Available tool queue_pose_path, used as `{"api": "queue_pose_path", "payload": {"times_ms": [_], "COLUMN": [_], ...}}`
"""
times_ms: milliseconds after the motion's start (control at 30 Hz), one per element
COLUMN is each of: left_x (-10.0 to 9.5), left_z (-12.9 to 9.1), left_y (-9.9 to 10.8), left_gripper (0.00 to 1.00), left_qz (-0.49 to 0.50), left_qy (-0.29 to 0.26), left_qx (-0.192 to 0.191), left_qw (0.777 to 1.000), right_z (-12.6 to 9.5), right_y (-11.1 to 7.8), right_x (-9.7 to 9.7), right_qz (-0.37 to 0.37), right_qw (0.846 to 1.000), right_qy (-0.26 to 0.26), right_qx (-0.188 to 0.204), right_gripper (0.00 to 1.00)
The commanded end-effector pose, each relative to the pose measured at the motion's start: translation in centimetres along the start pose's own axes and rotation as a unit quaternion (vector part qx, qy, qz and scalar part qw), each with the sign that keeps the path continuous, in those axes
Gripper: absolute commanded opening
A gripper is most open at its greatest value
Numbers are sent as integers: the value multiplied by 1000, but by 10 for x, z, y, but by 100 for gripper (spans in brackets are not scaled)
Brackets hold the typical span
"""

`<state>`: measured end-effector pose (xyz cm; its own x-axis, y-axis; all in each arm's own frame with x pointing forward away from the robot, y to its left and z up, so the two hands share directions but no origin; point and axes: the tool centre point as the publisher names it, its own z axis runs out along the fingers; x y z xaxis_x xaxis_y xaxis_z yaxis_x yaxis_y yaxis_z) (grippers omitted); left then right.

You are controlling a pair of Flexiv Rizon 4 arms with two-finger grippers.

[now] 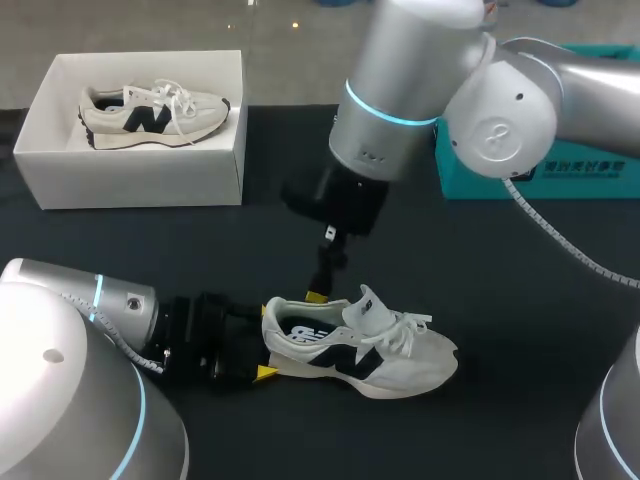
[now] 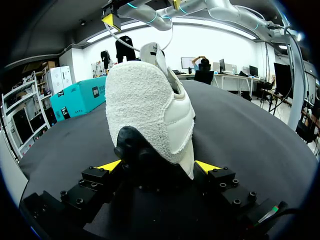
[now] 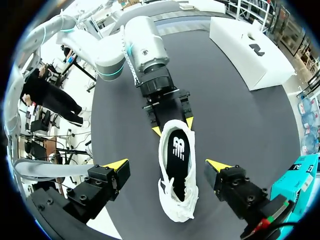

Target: Take the shoe out of the shoebox, open the shoe tongue, remove and reinsert the insole, then place the shoe into the shoebox

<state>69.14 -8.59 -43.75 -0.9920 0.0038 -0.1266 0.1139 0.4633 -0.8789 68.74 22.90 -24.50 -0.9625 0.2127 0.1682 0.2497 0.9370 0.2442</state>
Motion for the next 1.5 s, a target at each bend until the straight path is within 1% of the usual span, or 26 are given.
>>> {"api": "queue_pose_path", "payload": {"times_ms": [33,100,167,333,367,533,700,1000,1100,1267,1500], "left_x": [1,1,1,1,1,1,1,1,1,1,1], "left_z": [2,2,2,2,2,2,2,2,2,2,2], "left_y": [2,2,2,2,2,2,2,2,2,2,2], "left_gripper": [0,0,0,0,0,0,0,0,0,0,0], "left_qz": [0,0,0,0,0,0,0,0,0,0,0], "left_qy": [0,0,0,0,0,0,0,0,0,0,0], "left_qx": [-2,-2,-2,-2,-2,-2,-2,-2,-2,-2,-2], "left_qw": [1000,1000,1000,1000,1000,1000,1000,1000,1000,1000,1000], "right_z": [3,4,6,16,18,34,47,66,70,74,83], "right_y": [-2,-6,-7,-13,-12,-12,-14,-16,-19,-24,-34], "right_x": [-1,-3,-5,-9,-9,-14,-13,-9,-9,-11,-21], "right_qz": [12,8,6,9,7,7,9,4,0,5,12], "right_qw": [1000,1000,1000,1000,1000,999,999,998,998,995,993], "right_qy": [-4,-4,1,-2,-7,6,5,2,-2,-24,-39], "right_qx": [9,3,20,23,30,54,45,55,66,101,110], "right_gripper": [0,0,0,0,0,0,0,0,0,0,0]}}
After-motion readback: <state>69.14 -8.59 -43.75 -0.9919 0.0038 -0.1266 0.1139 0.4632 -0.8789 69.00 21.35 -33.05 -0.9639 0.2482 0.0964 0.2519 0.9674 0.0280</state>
